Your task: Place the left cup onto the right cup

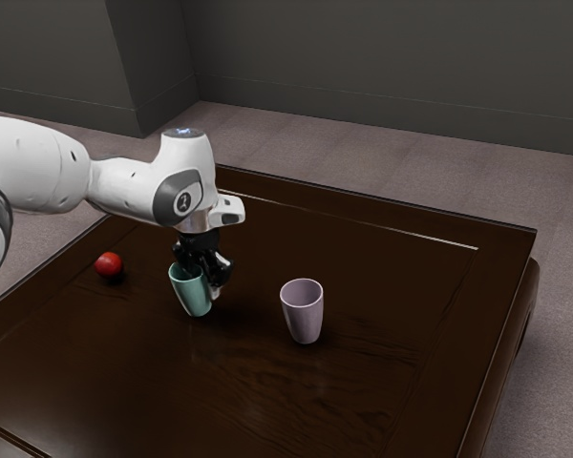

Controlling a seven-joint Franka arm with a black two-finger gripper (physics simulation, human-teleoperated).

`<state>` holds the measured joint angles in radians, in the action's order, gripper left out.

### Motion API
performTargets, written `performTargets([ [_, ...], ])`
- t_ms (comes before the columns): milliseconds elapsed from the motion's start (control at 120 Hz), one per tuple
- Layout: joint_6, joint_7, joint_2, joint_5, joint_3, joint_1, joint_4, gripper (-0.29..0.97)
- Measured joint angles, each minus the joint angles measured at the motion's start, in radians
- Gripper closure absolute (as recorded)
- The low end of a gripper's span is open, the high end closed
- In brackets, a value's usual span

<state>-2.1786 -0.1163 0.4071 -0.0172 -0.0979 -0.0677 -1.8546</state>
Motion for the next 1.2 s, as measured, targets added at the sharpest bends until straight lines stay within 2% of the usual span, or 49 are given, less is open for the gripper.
performTargets([
  [133, -0.009, -0.002, -0.002, 0.002, -0.003, 0.001, 0.000, 0.67],
  [308, -0.003, -0.001, -0.011, 0.003, -0.015, 0.002, 0.000, 0.74],
  [483, 0.074, 0.007, -0.128, 0.006, -0.011, -0.001, -0.003, 0.77],
  [650, 0.165, 0.012, -0.276, 0.027, 0.085, -0.024, -0.004, 0.78],
  [767, 0.210, 0.014, -0.313, 0.036, 0.132, -0.090, 0.025, 0.78],
  [908, 0.244, 0.015, -0.285, 0.042, 0.169, -0.148, 0.106, 0.78],
  [1100, 0.263, 0.019, -0.133, 0.046, 0.173, -0.207, 0.253, 0.78],
  [1200, 0.265, 0.021, -0.073, 0.047, 0.173, -0.215, 0.279, 0.79],
])
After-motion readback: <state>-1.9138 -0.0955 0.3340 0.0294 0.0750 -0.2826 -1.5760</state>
